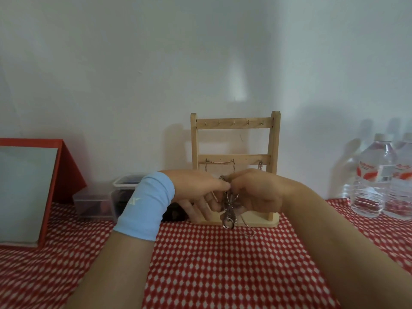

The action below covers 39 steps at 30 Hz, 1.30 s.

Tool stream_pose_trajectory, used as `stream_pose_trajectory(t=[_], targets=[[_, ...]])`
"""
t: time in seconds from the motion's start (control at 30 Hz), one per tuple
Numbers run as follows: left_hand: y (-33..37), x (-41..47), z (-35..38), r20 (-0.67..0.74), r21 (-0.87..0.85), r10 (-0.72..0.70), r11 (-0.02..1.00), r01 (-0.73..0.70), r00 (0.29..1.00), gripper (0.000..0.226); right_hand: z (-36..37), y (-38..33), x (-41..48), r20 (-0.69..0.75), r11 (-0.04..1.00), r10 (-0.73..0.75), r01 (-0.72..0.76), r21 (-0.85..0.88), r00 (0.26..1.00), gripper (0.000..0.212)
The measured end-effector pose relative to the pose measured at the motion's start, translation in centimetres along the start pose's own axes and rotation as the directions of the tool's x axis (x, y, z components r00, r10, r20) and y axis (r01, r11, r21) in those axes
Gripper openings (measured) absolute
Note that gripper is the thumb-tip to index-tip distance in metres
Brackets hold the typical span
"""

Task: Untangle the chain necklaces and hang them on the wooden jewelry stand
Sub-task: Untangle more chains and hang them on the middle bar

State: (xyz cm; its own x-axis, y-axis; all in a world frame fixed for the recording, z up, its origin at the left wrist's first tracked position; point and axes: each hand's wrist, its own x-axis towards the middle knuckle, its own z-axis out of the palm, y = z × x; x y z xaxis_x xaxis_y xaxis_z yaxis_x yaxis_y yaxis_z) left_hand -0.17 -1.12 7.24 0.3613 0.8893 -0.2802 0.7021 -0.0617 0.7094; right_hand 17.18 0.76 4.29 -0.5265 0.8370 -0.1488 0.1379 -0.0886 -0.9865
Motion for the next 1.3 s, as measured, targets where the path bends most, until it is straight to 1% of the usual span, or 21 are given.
stream_pose_trajectory(t=[0.03,0.1,0.17,0.23,0.27,0.3,0.37,0.4,0.43,0.47,0.53,0.6,0.67,0.77,0.8,0.87,0.93,1.03,1.1,1.2,1.3], targets=[[-0.1,0.1,-0.1,-0.004,0.007,0.013,1.0,-0.013,1.0,0.048,-0.1,0.0,0.0,-0.004,1.0,-0.02,0.02,0.018,1.0,0.034],[-0.3,0.1,-0.4,-0.022,0.072,0.069,0.995,-0.067,0.997,0.05,-0.3,0.0,0.1,-0.032,0.997,-0.041,0.043,0.067,0.999,0.036],[-0.5,0.0,-0.6,-0.052,0.141,0.12,0.984,-0.112,0.991,0.041,-0.2,0.1,0.6,-0.109,0.988,-0.049,0.064,0.141,0.993,0.035],[-0.6,0.2,-0.7,-0.109,0.204,0.151,0.971,-0.127,0.983,0.033,0.1,-0.1,0.9,-0.146,0.971,-0.049,0.081,0.225,0.988,0.025],[-0.6,0.2,-0.8,-0.122,0.221,0.155,0.967,-0.126,0.98,0.035,0.2,-0.3,0.9,-0.132,0.96,-0.045,0.08,0.268,0.99,0.022],[-0.5,0.1,-0.9,-0.113,0.224,0.156,0.966,-0.128,0.981,0.043,0.2,-0.5,0.8,-0.105,0.945,-0.038,0.07,0.32,0.994,0.023],[-0.4,-0.2,-0.9,-0.049,0.198,0.16,0.969,-0.147,0.986,0.065,0.2,-0.8,0.5,-0.054,0.884,-0.034,0.055,0.464,0.998,0.032],[-0.2,-0.4,-0.7,-0.027,0.197,0.164,0.968,-0.156,0.986,0.071,0.3,-0.9,0.4,-0.031,0.851,-0.045,0.055,0.522,0.999,0.039],[-0.1,-0.4,-0.5,-0.038,0.209,0.176,0.964,-0.164,0.984,0.07,0.3,-0.9,0.3,-0.007,0.833,-0.063,0.057,0.551,0.998,0.046],[0.0,-0.2,-0.4,-0.079,0.227,0.192,0.959,-0.169,0.978,0.062,0.5,-1.0,0.2,0.013,0.831,-0.087,0.066,0.553,0.996,0.052],[0.1,0.1,-0.3,-0.197,0.236,0.224,0.956,-0.175,0.954,0.038,0.6,-1.0,0.1,0.018,0.848,-0.138,0.109,0.519,0.99,0.058],[0.2,0.1,-0.5,-0.282,0.221,0.242,0.958,-0.183,0.928,0.024,0.7,-0.9,0.1,-0.002,0.875,-0.156,0.139,0.464,0.988,0.056],[0.2,-0.4,-0.8,-0.299,0.198,0.242,0.962,-0.188,0.923,0.02,0.8,-0.9,0.2,-0.032,0.888,-0.154,0.153,0.433,0.987,0.057],[0.2,-0.7,-0.9,-0.271,0.185,0.253,0.96,-0.208,0.929,0.024,0.8,-0.8,0.3,-0.024,0.893,-0.163,0.158,0.421,0.986,0.059],[0.0,-0.4,-1.0,-0.288,0.197,0.271,0.955,-0.22,0.918,0.025,0.8,-0.7,0.3,-0.011,0.897,-0.17,0.159,0.412,0.985,0.057],[-0.3,0.5,-1.0,-0.373,0.193,0.311,0.947,-0.255,0.874,0.019,0.8,-0.4,0.5,-0.001,0.913,-0.177,0.165,0.374,0.984,0.053],[-0.6,1.1,-1.1,-0.416,0.141,0.323,0.946,-0.291,0.85,0.012,0.6,-0.3,0.6,-0.041,0.936,-0.181,0.185,0.299,0.983,0.05],[-0.7,1.1,-1.1,-0.402,0.064,0.297,0.953,-0.297,0.866,0.011,0.0,-0.3,0.4,-0.05,0.977,-0.155,0.161,0.141,0.987,0.038],[-0.8,1.0,-1.2,-0.373,0.083,0.28,0.959,-0.269,0.884,0.008,-0.2,-0.4,0.0,-0.045,0.994,-0.107,0.107,0.01,0.993,0.033],[-0.9,1.1,-1.0,-0.289,0.121,0.248,0.968,-0.222,0.925,0.006,0.0,-0.5,-0.3,-0.088,0.983,-0.05,0.034,-0.179,0.995,0.03],[-1.0,1.5,-0.9,-0.276,0.125,0.224,0.973,-0.196,0.935,0.009,0.0,-0.5,-0.3,-0.131,0.953,-0.002,-0.038,-0.301,0.991,0.027]])
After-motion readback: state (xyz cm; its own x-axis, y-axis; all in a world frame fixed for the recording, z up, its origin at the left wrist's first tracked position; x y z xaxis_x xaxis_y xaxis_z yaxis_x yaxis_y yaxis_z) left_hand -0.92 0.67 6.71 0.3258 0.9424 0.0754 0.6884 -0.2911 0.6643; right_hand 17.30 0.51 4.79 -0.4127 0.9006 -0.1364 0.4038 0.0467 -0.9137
